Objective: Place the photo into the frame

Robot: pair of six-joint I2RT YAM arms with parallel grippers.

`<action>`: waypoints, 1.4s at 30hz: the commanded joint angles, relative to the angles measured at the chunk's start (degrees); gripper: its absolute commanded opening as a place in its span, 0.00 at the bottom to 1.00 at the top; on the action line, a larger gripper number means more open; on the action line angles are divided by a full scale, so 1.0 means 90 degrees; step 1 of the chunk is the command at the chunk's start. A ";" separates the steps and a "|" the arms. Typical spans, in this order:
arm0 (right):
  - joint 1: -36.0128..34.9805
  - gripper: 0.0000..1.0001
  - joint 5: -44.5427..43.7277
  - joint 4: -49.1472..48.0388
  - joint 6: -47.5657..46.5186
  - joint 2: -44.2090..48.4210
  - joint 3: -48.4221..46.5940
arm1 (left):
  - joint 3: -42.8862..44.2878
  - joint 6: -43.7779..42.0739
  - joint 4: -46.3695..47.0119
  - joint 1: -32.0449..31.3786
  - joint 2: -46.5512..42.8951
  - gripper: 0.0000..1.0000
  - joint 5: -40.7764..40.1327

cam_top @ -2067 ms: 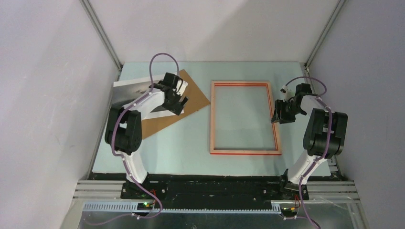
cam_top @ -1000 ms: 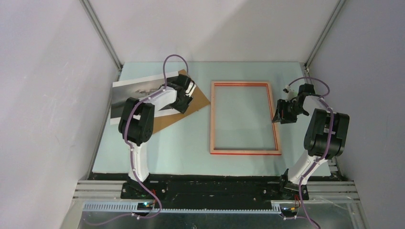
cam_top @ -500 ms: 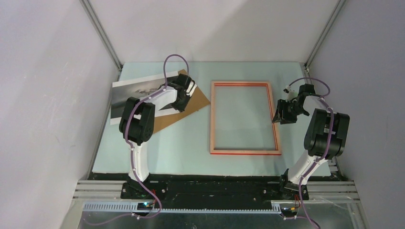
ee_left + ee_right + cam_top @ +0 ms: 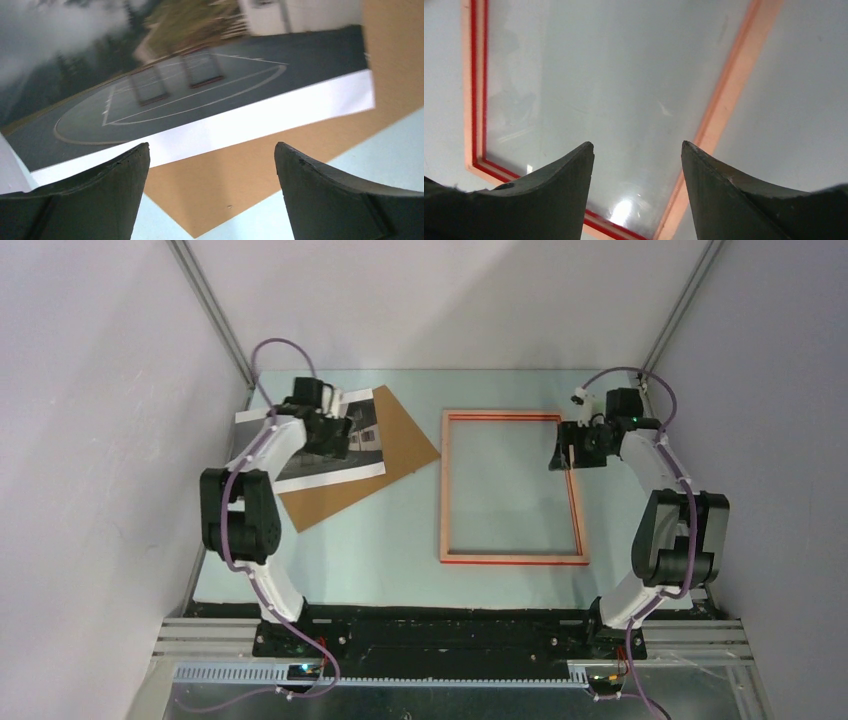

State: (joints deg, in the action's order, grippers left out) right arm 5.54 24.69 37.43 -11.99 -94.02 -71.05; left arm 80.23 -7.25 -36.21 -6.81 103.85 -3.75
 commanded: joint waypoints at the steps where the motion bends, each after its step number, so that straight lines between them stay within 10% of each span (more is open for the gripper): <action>1: -0.0505 0.69 -0.0090 -0.0168 0.0129 0.0092 -0.0538 | -0.0001 0.0410 -0.0042 0.0823 -0.0204 1.00 0.0484; 15: -0.1589 0.69 0.0000 -0.0007 0.0311 -0.0578 -0.1190 | 0.0605 0.1523 -0.0275 0.2990 0.1083 0.97 0.2170; 42: -0.2747 0.69 -0.0020 0.0565 0.0242 -0.1654 -0.2549 | -0.1134 0.0944 -0.0605 0.3132 0.0127 0.92 0.1958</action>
State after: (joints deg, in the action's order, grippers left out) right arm -17.37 24.45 42.04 -9.67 -106.76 -90.11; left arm 73.58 3.88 -37.93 21.26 108.62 14.76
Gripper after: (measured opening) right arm 0.691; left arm 0.914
